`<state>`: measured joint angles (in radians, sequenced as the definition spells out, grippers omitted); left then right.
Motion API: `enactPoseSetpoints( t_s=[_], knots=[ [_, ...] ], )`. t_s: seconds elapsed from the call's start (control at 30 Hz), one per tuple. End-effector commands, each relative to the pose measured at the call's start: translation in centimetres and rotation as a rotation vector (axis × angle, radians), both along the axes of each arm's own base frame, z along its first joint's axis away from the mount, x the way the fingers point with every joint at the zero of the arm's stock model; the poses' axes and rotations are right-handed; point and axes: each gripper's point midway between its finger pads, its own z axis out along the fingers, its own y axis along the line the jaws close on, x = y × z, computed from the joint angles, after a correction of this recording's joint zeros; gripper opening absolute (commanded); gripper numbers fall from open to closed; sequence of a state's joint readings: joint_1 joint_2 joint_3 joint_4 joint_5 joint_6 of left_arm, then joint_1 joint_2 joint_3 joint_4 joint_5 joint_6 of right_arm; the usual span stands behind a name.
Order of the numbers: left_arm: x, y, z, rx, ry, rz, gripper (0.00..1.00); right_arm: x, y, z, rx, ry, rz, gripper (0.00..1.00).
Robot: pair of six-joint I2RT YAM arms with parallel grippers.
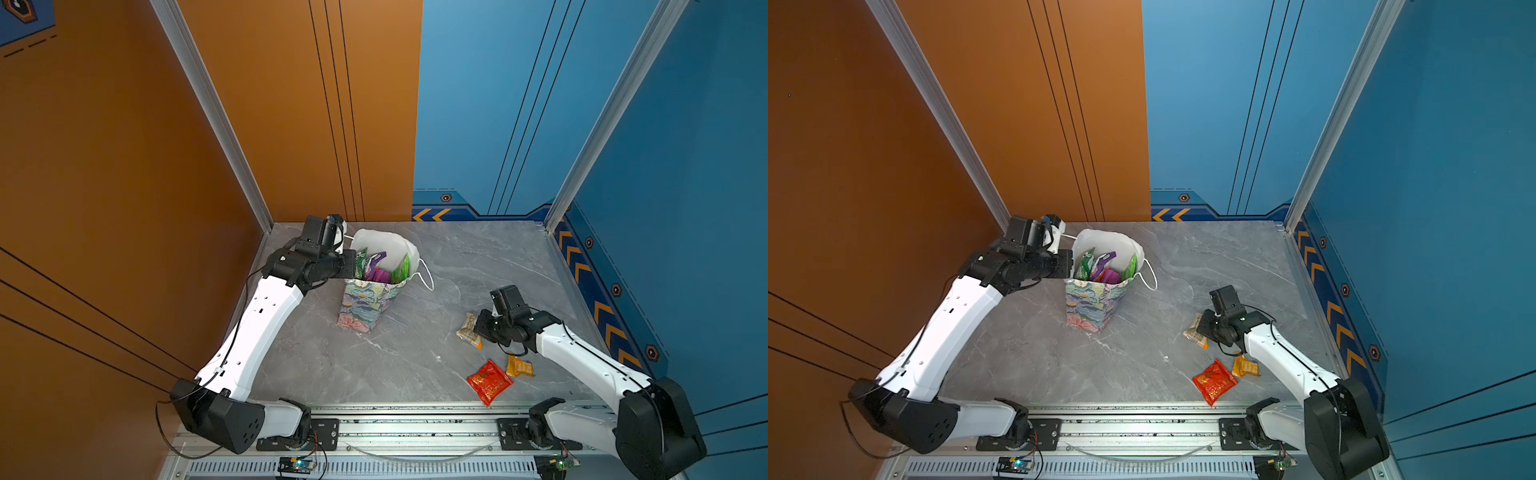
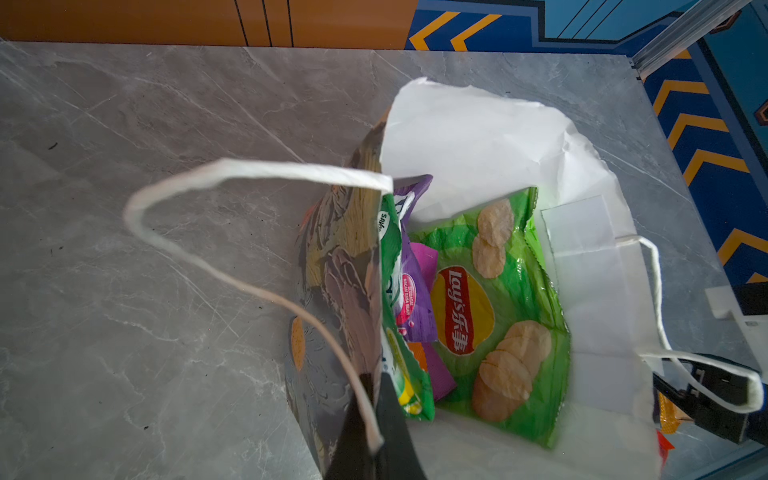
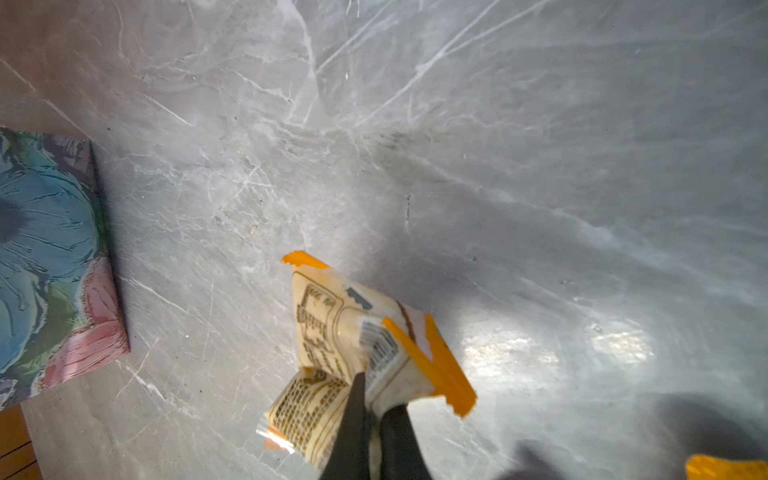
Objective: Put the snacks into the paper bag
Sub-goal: 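Lift the tan packet and carry it over the paper bag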
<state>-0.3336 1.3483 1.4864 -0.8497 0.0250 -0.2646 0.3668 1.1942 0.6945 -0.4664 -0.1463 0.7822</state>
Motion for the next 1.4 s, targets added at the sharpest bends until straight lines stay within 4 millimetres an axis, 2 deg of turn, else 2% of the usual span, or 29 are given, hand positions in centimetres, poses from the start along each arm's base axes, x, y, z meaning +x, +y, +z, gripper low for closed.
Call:
enactPoseSetpoints(
  t_s=[0.0,0.13,0.37,0.47,0.63,0.77,1.03,1.3,1.33,1.37],
  knots=[
    [0.3,0.1,1.6,-0.009,-0.062,-0.008,0.04,1.2,-0.2,3.4,-0.021,-0.077,0.007,0.05],
    [0.2,0.0,1.7,-0.018,-0.062,-0.010,0.04,3.9,-0.2,8.1,-0.031,-0.216,-0.011,0.05],
    [0.3,-0.1,1.5,-0.018,-0.053,-0.013,0.04,8.3,1.9,18.1,0.059,-0.458,-0.011,0.05],
    [0.3,-0.1,1.4,-0.018,-0.051,-0.013,0.04,9.3,3.1,21.7,0.080,-0.534,0.012,0.05],
    [0.3,0.0,1.4,-0.018,-0.054,-0.010,0.04,10.0,5.7,25.8,0.090,-0.613,0.072,0.05],
    [0.3,-0.1,1.5,-0.018,-0.055,-0.012,0.04,10.2,8.3,27.8,0.102,-0.656,0.125,0.05],
    [0.2,0.0,1.7,-0.020,-0.062,-0.012,0.04,10.2,13.5,29.7,0.119,-0.690,0.235,0.05],
    [0.1,0.0,1.9,-0.022,-0.066,-0.013,0.04,10.9,17.7,29.1,0.111,-0.672,0.317,0.05],
    [0.1,-0.1,1.9,-0.023,-0.065,-0.015,0.04,10.1,19.4,28.8,0.116,-0.663,0.358,0.05],
    [0.1,-0.1,1.8,-0.024,-0.063,-0.016,0.04,10.1,20.1,28.6,0.116,-0.660,0.374,0.05]
  ],
)
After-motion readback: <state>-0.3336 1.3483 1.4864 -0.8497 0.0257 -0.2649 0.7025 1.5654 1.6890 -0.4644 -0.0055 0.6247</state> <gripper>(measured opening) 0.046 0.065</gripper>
